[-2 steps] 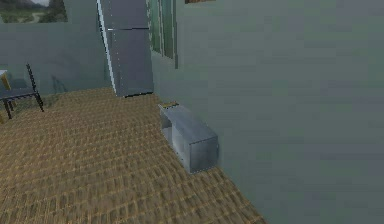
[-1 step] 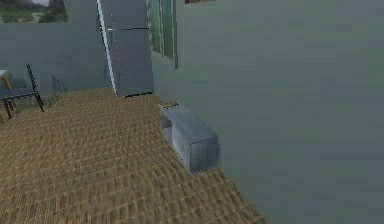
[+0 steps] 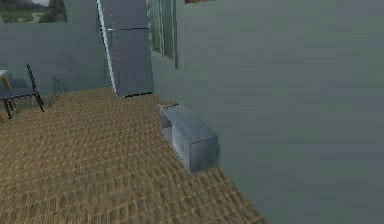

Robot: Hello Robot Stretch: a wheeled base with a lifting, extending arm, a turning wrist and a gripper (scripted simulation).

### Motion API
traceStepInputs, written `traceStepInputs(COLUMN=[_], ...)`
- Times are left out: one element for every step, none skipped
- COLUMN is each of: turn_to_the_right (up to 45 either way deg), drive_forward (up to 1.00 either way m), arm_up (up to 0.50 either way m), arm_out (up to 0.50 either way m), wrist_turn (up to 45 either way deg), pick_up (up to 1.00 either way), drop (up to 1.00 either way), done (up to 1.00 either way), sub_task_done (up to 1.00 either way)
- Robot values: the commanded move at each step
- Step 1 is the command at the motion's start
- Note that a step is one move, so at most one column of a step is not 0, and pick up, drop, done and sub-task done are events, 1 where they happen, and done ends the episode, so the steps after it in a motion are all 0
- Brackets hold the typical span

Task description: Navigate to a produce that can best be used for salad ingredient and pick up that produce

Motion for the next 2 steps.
traceStepInputs(turn_to_the_right=[0.0,0.0], drive_forward=[0.0,0.0], arm_up=[0.0,0.0], arm_out=[0.22,0.0], wrist_turn=[0.0,45.0], pick_up=[0.0,0.0], drop=[0.0,0.0], done=[0.0,0.0], sub_task_done=[0.0,0.0])
